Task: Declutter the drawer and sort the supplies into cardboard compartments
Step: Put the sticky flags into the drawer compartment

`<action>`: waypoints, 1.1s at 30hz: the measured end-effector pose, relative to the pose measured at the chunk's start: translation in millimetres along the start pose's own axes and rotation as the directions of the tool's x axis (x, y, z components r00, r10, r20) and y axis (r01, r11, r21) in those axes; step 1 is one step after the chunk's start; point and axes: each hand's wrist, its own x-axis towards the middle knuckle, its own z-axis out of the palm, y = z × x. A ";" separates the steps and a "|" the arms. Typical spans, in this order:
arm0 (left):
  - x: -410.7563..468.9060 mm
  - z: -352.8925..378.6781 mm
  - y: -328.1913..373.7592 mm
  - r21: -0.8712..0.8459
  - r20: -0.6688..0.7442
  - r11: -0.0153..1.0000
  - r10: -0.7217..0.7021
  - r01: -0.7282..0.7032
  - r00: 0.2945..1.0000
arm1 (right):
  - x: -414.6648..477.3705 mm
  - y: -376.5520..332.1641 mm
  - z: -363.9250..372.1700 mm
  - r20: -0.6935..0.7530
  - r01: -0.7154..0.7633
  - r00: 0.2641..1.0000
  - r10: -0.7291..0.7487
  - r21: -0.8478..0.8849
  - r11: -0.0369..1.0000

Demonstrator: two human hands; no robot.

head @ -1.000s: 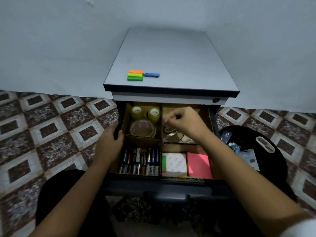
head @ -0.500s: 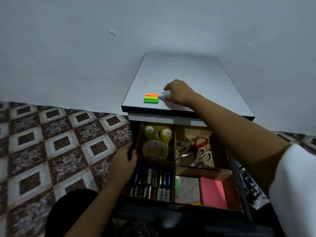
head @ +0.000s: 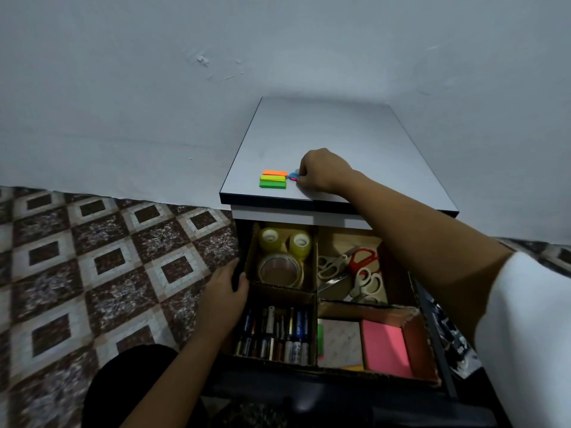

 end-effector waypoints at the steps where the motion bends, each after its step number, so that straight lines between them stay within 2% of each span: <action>1: -0.1 0.0 0.1 -0.001 0.001 1.000 0.001 -0.001 1.000 | -1.0 0.4 0.5 -0.017 -0.003 1.000 0.003 -0.001 1.000; 14: 1.0 0.3 -1.6 0.004 0.012 1.000 0.002 -0.002 1.000 | -21.4 18.3 -3.6 -0.103 -0.025 0.994 0.045 0.194 0.981; 25: -2.1 -1.5 3.4 0.029 -0.004 1.000 0.012 -0.012 1.000 | -40.8 31.0 0.4 -0.148 -0.050 0.986 0.083 0.214 0.976; 29: -2.7 -1.9 2.6 0.032 -0.009 0.999 0.019 -0.019 1.000 | -40.2 29.4 1.8 -0.142 -0.055 0.986 0.091 0.239 0.969; 33: -2.7 -2.0 3.0 0.032 -0.003 0.999 0.010 -0.009 1.000 | -39.6 29.9 2.8 -0.125 -0.087 0.983 0.136 0.337 0.937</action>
